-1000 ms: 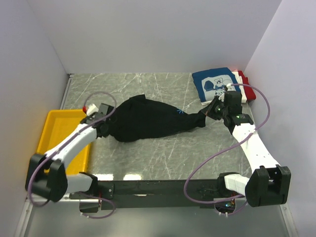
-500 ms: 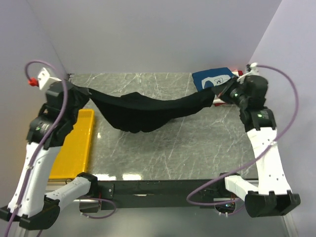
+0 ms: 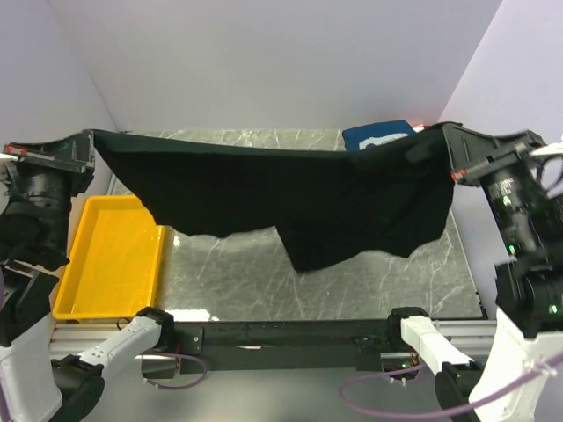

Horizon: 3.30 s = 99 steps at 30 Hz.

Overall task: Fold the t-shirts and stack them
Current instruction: Flatten the tshirt out

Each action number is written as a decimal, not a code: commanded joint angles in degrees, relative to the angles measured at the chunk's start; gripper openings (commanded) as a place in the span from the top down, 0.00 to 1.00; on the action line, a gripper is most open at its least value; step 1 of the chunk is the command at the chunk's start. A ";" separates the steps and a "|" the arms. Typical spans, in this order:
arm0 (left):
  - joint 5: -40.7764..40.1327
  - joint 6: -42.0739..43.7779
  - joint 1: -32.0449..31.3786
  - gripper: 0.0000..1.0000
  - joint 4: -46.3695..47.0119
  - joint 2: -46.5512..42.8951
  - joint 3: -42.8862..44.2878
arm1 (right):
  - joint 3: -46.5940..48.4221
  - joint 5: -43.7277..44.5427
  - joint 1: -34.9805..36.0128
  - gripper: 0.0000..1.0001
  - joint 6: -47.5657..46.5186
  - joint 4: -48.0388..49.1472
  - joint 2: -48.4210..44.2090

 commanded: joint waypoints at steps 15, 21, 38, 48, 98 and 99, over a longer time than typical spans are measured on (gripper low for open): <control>6.87 6.82 8.35 1.00 30.90 24.33 -5.62 | -11.67 -3.82 -0.36 1.00 4.05 31.81 18.64; 20.67 6.21 15.74 1.00 33.30 47.26 19.62 | 6.76 -6.37 -0.36 1.00 6.34 36.93 37.89; 32.90 -0.03 27.53 1.00 47.60 33.97 -4.64 | -4.21 -3.47 -2.64 1.00 6.51 45.80 30.56; 29.56 -6.19 27.44 1.00 42.98 8.64 -54.53 | -53.12 -8.65 -2.73 1.00 9.42 46.16 11.47; 11.63 -13.39 27.53 1.00 19.05 -14.23 -80.40 | -89.44 -10.24 -2.64 0.90 7.75 13.46 -23.34; 11.72 -13.22 27.45 1.00 19.23 -14.49 -80.05 | -89.18 -9.02 -2.64 0.80 7.75 13.37 -23.69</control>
